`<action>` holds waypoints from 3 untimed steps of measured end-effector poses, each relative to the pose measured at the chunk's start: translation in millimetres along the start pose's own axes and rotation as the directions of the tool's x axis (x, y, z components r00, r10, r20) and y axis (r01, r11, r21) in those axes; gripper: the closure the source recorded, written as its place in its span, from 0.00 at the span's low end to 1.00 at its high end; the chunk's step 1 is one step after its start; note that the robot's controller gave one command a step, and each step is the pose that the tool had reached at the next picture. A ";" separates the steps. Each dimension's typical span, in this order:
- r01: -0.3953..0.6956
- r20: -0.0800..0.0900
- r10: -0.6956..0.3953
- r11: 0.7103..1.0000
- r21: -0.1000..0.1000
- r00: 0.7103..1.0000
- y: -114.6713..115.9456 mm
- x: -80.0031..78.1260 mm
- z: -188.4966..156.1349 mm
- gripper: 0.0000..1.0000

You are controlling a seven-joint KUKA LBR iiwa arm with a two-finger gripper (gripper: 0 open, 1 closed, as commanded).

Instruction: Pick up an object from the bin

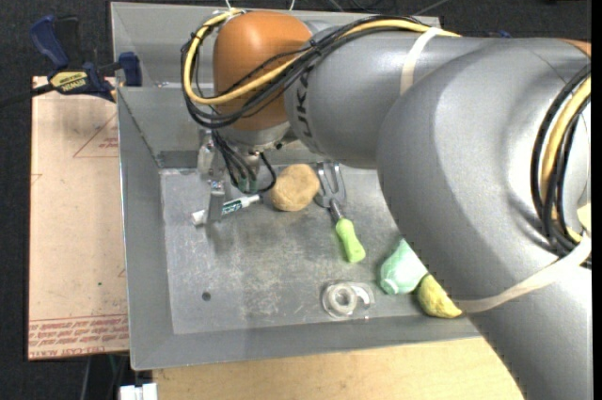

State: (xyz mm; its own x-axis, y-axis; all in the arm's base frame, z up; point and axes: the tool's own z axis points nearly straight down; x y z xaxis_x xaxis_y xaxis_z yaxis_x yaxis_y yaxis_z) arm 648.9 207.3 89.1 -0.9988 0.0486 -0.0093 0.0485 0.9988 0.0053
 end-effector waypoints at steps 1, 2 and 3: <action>-0.153 -0.005 0.153 0.988 -0.008 0.988 -9.9 -6.5 14.0 0.00; 0.104 0.004 -0.104 0.995 -0.003 0.995 -21.5 -4.0 17.6 1.00; 0.104 0.004 -0.104 0.995 -0.003 0.995 -21.5 -4.0 17.6 1.00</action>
Offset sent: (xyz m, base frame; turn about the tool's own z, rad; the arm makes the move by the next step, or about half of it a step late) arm 0.0017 -0.0222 -0.0191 -0.1059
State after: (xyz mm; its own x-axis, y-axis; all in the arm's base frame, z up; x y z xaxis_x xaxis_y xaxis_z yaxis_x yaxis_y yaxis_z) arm 652.1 185.7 71.4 -0.9984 -0.0553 -0.0136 -0.0554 0.9984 0.0071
